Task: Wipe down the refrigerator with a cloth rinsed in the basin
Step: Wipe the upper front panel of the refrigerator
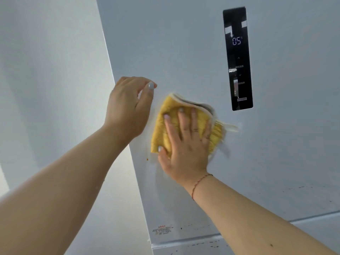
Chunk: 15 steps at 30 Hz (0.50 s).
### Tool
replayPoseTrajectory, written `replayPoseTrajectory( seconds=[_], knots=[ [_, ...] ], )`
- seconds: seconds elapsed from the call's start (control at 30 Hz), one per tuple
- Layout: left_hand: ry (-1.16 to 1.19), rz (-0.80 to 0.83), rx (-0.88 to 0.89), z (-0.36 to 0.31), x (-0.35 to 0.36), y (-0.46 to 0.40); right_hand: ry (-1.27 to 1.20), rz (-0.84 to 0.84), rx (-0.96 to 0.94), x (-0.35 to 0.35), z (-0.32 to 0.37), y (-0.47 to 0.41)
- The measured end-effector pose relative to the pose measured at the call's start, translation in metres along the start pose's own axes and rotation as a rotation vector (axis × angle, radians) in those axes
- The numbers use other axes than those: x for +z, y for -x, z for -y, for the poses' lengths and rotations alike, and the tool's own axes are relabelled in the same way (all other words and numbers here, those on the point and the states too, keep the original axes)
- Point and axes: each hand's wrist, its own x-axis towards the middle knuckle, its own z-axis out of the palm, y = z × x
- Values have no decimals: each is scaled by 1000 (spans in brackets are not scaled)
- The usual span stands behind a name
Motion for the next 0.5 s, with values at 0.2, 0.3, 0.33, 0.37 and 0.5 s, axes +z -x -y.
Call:
replayPoseTrajectory(
  seconds=[0.2, 0.3, 0.33, 0.37, 0.5],
  knots=[
    [55, -62, -42, 10, -1, 2, 5, 118, -377, 8, 37, -11],
    [71, -57, -62, 13, 2, 7, 35, 203, -601, 12, 33, -3],
    [72, -48, -66, 13, 3, 9, 52, 236, -666, 13, 29, 2],
    [70, -39, -62, 14, 4, 13, 58, 261, -717, 15, 24, 6],
    [80, 0, -19, 15, 4, 28, 56, 278, -837, 16, 0, 20]
  ],
)
